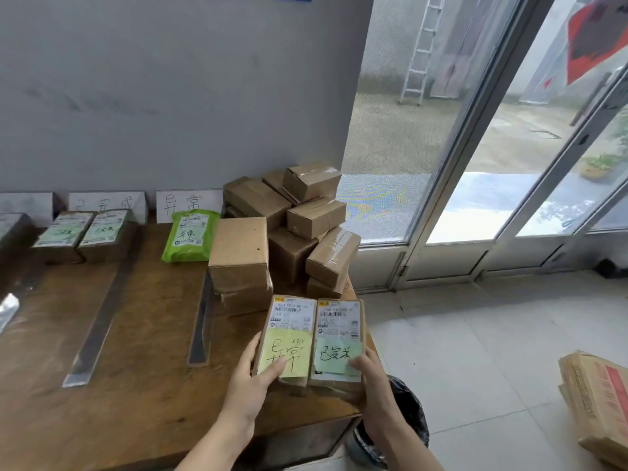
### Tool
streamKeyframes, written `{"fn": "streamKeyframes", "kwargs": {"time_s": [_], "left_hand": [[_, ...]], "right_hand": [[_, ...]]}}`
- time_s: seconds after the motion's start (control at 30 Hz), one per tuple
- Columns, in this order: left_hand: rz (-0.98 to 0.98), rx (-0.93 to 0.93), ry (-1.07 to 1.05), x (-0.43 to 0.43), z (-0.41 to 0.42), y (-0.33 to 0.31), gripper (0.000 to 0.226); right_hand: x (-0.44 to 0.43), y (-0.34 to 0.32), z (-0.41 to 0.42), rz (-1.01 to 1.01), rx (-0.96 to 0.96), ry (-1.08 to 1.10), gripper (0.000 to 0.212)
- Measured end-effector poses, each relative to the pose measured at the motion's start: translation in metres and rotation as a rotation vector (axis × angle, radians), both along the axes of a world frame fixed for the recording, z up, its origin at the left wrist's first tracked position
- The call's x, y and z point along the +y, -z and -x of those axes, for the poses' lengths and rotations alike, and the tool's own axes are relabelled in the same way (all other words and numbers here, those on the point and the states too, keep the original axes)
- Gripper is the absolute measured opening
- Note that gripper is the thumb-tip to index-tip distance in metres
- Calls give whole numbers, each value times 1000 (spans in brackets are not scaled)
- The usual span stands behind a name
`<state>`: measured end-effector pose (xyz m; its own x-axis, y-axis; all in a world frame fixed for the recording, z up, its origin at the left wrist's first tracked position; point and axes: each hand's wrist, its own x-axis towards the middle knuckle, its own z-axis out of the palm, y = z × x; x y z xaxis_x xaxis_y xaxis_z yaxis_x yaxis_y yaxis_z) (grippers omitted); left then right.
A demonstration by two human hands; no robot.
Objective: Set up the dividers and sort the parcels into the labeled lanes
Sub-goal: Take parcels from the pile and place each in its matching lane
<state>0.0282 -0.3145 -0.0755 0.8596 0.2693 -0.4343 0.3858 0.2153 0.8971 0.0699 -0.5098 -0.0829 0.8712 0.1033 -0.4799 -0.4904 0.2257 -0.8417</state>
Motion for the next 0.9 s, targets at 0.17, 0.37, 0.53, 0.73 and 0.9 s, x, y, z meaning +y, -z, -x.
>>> {"fn": "streamKeyframes", "kwargs": {"time_s": [0.17, 0.37, 0.53, 0.73, 0.9], "left_hand": [[22, -159, -103, 12, 21, -37, 63], [2, -279, -227, 50, 32, -68, 62], [-13, -292, -290, 90, 27, -81, 60], [-48, -200, -407, 155, -7, -66, 66], [45, -125, -502, 206, -58, -52, 58]], "right_hand": [[24, -25, 7, 15, -163, 0, 70], [70, -58, 8, 8, -300, -103, 58], [119, -69, 0, 7, -289, -142, 60], [184, -76, -20, 31, -274, -138, 58], [233, -89, -46, 33, -240, -122, 52]]}}
